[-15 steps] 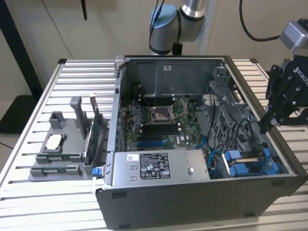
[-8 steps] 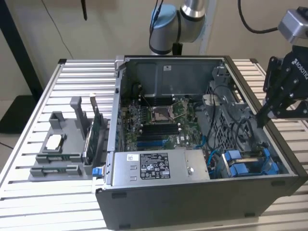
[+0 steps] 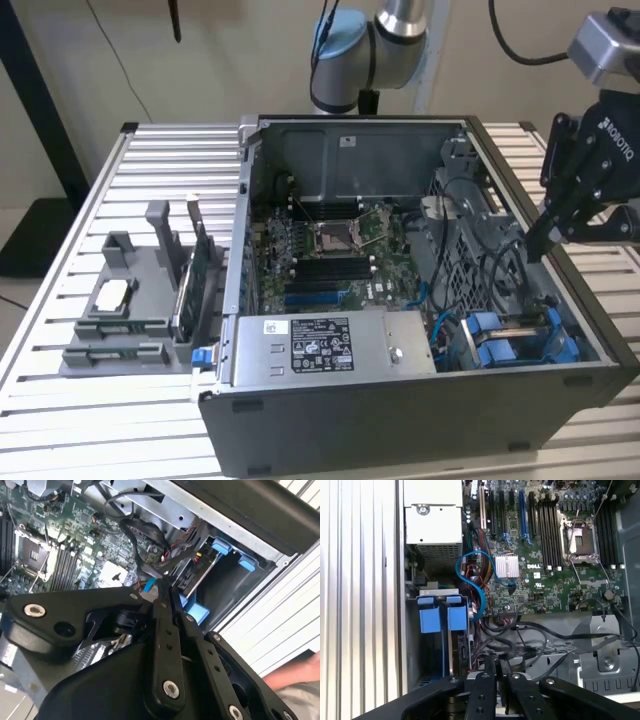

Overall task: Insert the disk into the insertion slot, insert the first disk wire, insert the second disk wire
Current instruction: 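Insert the second disk wire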

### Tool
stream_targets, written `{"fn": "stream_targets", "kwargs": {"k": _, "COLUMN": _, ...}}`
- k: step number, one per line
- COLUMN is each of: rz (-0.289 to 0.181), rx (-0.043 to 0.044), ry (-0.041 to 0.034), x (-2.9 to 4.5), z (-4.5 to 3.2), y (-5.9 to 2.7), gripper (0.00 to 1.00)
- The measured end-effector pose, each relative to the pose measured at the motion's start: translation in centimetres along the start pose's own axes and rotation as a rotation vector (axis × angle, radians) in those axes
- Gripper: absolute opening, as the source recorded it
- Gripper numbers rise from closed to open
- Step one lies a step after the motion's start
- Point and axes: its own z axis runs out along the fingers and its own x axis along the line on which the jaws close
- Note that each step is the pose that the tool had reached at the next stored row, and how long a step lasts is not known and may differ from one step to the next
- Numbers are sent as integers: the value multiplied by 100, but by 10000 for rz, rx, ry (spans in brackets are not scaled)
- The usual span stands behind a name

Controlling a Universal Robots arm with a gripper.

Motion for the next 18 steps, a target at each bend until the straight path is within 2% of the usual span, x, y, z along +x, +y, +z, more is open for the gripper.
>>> {"fn": "stream_targets", "kwargs": {"k": 3, "rz": -10, "rx": 5, "ry": 11, "x": -1, "z": -2, "y": -16, "gripper": 17}}
{"fn": "stream_targets", "kwargs": {"k": 5, "rz": -72, "rx": 95, "ry": 96, "x": -1, "z": -3, "y": -19, "gripper": 17}}
{"fn": "stream_targets", "kwargs": {"k": 6, "rz": -120, "rx": 183, "ry": 121, "x": -2, "z": -3, "y": -23, "gripper": 24}}
{"fn": "stream_targets", "kwargs": {"k": 12, "rz": -422, "rx": 846, "ry": 247, "x": -2, "z": 4, "y": -43, "gripper": 24}}
{"fn": "stream_targets", "kwargs": {"k": 15, "rz": -476, "rx": 913, "ry": 377, "x": -4, "z": 9, "y": -99, "gripper": 24}}
{"fn": "stream_targets", "kwargs": {"k": 18, "rz": -525, "rx": 937, "ry": 509, "x": -7, "z": 17, "y": -167, "gripper": 24}}
